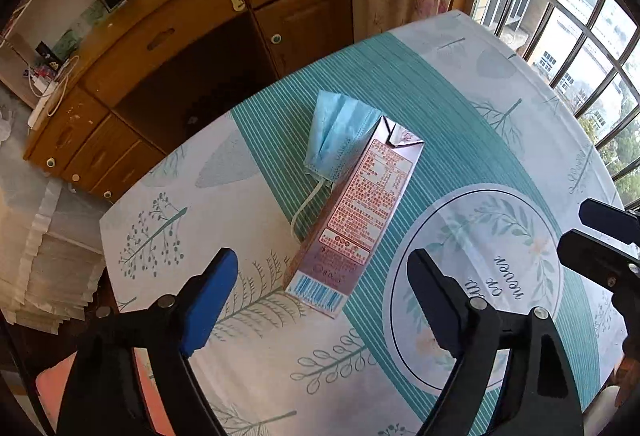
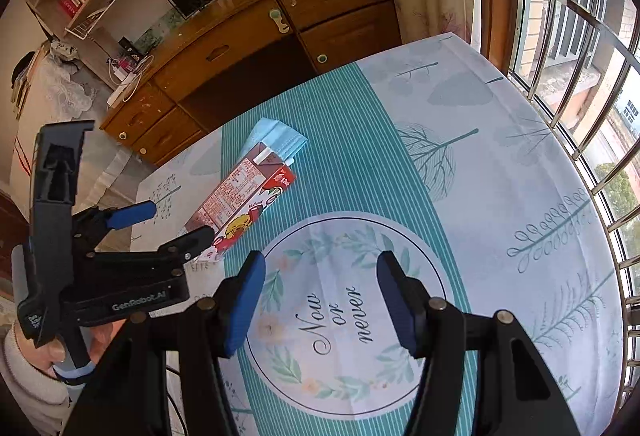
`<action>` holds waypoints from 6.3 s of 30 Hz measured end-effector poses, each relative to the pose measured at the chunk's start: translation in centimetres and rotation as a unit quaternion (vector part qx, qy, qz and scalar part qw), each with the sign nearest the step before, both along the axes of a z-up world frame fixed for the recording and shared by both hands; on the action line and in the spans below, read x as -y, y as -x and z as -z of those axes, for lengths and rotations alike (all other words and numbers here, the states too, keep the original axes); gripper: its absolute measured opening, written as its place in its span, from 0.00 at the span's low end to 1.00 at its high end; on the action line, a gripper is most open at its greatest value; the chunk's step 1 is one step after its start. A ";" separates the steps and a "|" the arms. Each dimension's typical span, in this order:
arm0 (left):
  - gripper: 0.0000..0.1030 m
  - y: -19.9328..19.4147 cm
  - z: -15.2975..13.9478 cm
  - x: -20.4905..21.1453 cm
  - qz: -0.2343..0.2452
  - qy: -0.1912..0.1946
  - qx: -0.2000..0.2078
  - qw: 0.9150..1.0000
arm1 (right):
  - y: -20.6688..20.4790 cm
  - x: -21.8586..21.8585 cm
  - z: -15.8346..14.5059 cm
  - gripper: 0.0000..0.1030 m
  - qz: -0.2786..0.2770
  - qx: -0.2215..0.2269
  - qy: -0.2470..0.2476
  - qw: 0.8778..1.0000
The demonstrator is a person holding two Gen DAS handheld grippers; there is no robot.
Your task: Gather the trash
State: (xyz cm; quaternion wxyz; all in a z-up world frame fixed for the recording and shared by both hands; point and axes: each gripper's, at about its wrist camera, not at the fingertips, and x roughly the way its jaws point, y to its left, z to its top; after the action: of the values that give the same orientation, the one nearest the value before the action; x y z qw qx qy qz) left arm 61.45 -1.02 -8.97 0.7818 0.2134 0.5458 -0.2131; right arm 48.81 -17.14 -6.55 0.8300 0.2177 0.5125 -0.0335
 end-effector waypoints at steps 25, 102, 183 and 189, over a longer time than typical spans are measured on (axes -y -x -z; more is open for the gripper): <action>0.37 -0.3 -0.2 -5.2 -0.007 0.087 -0.047 0.995 | -8.2 -2.1 2.6 0.57 -0.019 -0.016 -0.016 1.000; 0.37 52.7 -10.8 1.5 -0.232 0.109 0.032 0.966 | 38.9 8.0 -2.6 0.11 -0.222 -0.004 -0.050 0.974; 0.99 56.0 31.6 1.0 -0.248 0.053 -0.109 0.961 | 44.5 4.3 36.5 0.67 -0.059 -0.191 -0.063 0.978; 0.99 56.8 27.5 -0.1 -0.261 0.045 -0.096 0.959 | 44.9 4.0 33.0 0.67 -0.053 -0.181 -0.059 0.980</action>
State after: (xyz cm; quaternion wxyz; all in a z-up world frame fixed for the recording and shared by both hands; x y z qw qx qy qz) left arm 4.67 -0.96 -36.47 0.7627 0.0066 0.6451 -0.0455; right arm 3.91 -21.16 -39.59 0.7097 0.2297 0.6660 0.0018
